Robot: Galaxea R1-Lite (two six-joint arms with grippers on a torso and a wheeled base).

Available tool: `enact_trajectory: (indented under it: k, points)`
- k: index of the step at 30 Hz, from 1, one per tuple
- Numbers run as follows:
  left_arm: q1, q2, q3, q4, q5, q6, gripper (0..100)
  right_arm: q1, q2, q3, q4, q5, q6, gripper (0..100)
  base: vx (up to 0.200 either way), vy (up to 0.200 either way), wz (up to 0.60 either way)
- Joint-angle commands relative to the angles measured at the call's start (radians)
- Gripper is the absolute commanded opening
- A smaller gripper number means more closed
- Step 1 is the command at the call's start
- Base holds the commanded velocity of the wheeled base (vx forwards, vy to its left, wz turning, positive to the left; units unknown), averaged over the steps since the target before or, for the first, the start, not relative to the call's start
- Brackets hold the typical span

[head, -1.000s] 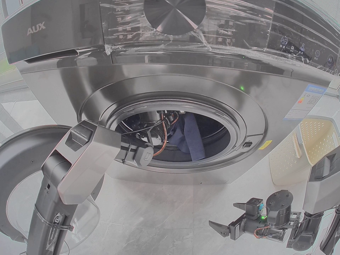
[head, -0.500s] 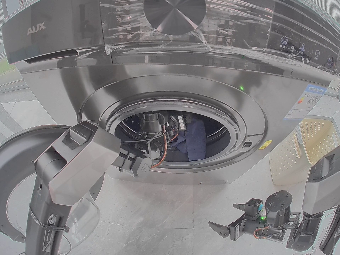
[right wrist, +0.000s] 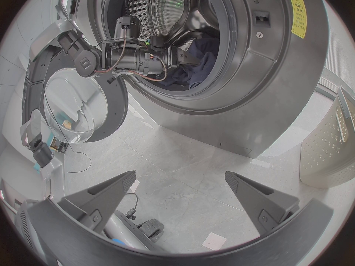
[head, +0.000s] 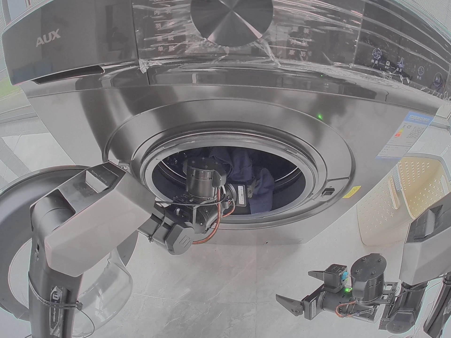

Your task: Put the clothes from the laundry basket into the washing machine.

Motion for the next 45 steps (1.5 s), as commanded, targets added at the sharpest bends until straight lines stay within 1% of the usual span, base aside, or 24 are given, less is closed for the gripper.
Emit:
enact_trajectory:
  k: [1, 5, 8, 10, 12, 16, 17, 20, 26, 33, 34, 36, 38, 42, 44, 45]
  points:
    - [0.005, 0.066, -0.068, 0.01, -0.002, 0.006, 0, 0.002, 0.002, 0.0, -0.001, 0.0, 0.0, 100, 0.0, 0.0, 0.0]
    - [0.008, 0.095, -0.135, 0.044, -0.003, 0.008, 0, 0.002, 0.002, 0.0, -0.001, 0.0, 0.0, 100, 0.0, 0.0, 0.0]
    - [0.011, 0.139, -0.27, 0.05, 0.001, 0.0, 0, 0.002, 0.002, -0.002, -0.001, 0.0, 0.0, 100, 0.0, 0.0, 0.0]
    - [0.013, 0.156, -0.315, 0.05, 0.008, -0.006, 0, 0.002, 0.002, -0.002, -0.001, 0.0, 0.0, 100, 0.0, 0.0, 0.0]
    - [0.021, 0.182, -0.373, 0.041, 0.018, -0.018, 0, 0.002, 0.002, -0.002, -0.001, 0.0, 0.0, 100, 0.0, 0.0, 0.0]
    - [0.034, 0.227, -0.482, 0.021, 0.05, -0.029, 0, 0.002, 0.002, -0.008, -0.001, 0.0, 0.0, 100, 0.0, 0.0, 0.0]
    - [0.045, 0.248, -0.542, -0.001, 0.066, -0.035, 0, 0.002, 0.002, -0.009, -0.001, 0.0, 0.0, 100, 0.0, 0.0, 0.0]
    - [0.065, 0.291, -0.678, -0.025, 0.096, -0.035, 0, 0.004, 0.002, -0.009, -0.001, 0.0, 0.0, 100, 0.0, 0.0, 0.0]
    - [0.074, 0.288, -0.68, -0.032, 0.098, -0.037, 0, 0.004, 0.0, -0.009, -0.001, 0.0, 0.0, 100, 0.0, 0.0, 0.0]
    - [0.063, 0.288, -0.68, -0.03, 0.1, -0.035, 0, 0.004, 0.002, -0.008, -0.001, 0.0, 0.0, 100, 0.0, 0.0, 0.0]
    - [0.062, 0.288, -0.68, -0.03, 0.1, -0.037, 100, 0.004, 0.002, -0.008, -0.001, 0.0, 0.0, 100, 0.0, 0.0, 0.0]
    - [0.054, 0.277, -0.68, -0.028, 0.1, -0.037, 100, 0.004, 0.002, -0.008, -0.001, 0.0, 0.0, 100, 0.0, 0.0, 0.0]
    - [0.04, 0.251, -0.638, -0.027, 0.1, -0.037, 100, 0.004, 0.002, -0.008, -0.001, 0.0, 0.001, 100, 0.0, 0.0, 0.0]
    - [0.01, 0.152, -0.456, -0.03, 0.1, -0.031, 100, 0.004, 0.002, -0.006, -0.001, 0.0, 0.001, 100, 0.0, 0.0, 0.0]
    - [-0.001, 0.126, -0.405, -0.032, 0.1, -0.028, 100, 0.004, 0.002, -0.006, -0.001, 0.0, 0.0, 100, 0.0, 0.0, 0.0]
    - [-0.016, 0.087, -0.338, -0.033, 0.1, -0.017, 100, 0.004, 0.002, -0.005, -0.001, 0.0, 0.0, 100, 0.0, 0.0, 0.0]
